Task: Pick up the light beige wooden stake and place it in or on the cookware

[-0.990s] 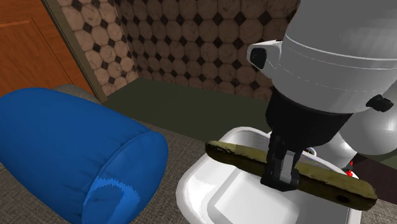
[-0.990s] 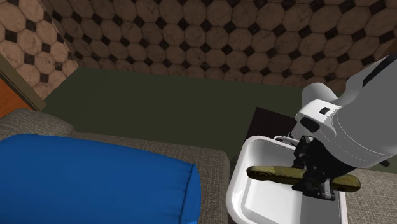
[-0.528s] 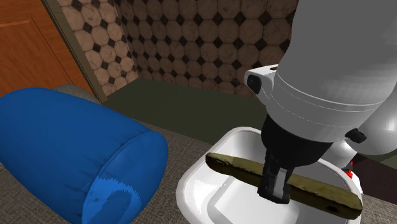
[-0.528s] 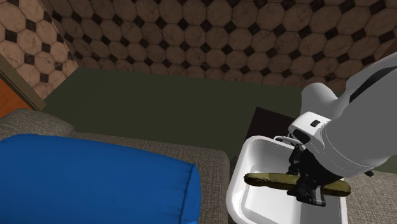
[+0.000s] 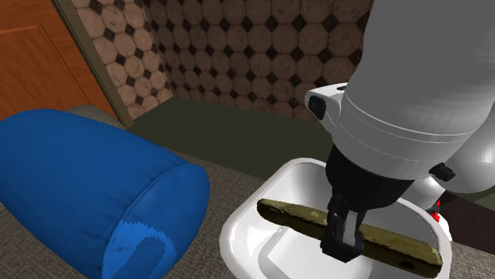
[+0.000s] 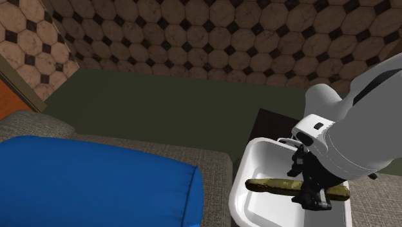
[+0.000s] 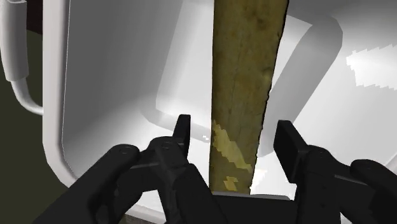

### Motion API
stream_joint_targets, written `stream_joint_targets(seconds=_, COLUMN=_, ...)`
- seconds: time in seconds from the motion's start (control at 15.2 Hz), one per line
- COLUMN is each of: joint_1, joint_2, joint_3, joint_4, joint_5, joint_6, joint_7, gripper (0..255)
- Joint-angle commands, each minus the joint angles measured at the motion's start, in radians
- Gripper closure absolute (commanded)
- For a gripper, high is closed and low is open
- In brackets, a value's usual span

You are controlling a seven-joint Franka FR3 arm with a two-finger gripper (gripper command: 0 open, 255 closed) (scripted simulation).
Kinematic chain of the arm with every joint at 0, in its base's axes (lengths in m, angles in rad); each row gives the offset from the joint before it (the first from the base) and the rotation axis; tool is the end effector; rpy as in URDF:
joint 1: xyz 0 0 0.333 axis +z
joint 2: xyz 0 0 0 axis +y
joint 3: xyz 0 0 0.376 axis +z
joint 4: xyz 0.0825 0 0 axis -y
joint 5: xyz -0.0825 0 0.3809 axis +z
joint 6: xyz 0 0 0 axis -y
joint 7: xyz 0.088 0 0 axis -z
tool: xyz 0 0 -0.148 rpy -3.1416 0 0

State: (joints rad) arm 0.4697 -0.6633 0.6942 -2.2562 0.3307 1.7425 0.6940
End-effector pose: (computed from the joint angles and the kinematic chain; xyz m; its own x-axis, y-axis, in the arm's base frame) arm 0.0582 0.3804 0.5488 0.9487 0.3062 0.0789 0.3043 -0.9519 0.0348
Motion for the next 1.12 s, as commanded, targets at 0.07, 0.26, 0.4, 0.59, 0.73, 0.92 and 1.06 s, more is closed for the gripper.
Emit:
stream_joint_targets(seconds=0.07, joint_1=0.0, joint_2=0.0, joint_3=0.0, joint_4=0.0, joint_5=0.0, joint_6=0.0, joint_7=0.0, gripper=0)
stream_joint_targets(seconds=0.26, joint_1=0.0, joint_2=0.0, joint_3=0.0, joint_4=0.0, joint_5=0.0, joint_6=0.0, joint_7=0.0, gripper=0)
stream_joint_targets(seconds=0.4, joint_1=-0.005, joint_2=0.004, joint_3=-0.016, joint_4=0.068, joint_5=-0.013, joint_6=-0.064, joint_7=0.005, gripper=0)
stream_joint_targets(seconds=0.59, joint_1=-0.01, joint_2=0.012, joint_3=-0.028, joint_4=0.132, joint_5=-0.025, joint_6=-0.121, joint_7=0.011, gripper=0)
stream_joint_targets(seconds=0.73, joint_1=-0.01, joint_2=0.012, joint_3=-0.028, joint_4=0.132, joint_5=-0.025, joint_6=-0.121, joint_7=0.011, gripper=0)
stream_joint_targets(seconds=0.92, joint_1=-0.01, joint_2=0.012, joint_3=-0.028, joint_4=0.132, joint_5=-0.025, joint_6=-0.121, joint_7=0.011, gripper=0)
stream_joint_targets(seconds=1.06, joint_1=-0.01, joint_2=0.012, joint_3=-0.028, joint_4=0.132, joint_5=-0.025, joint_6=-0.121, joint_7=0.011, gripper=0)
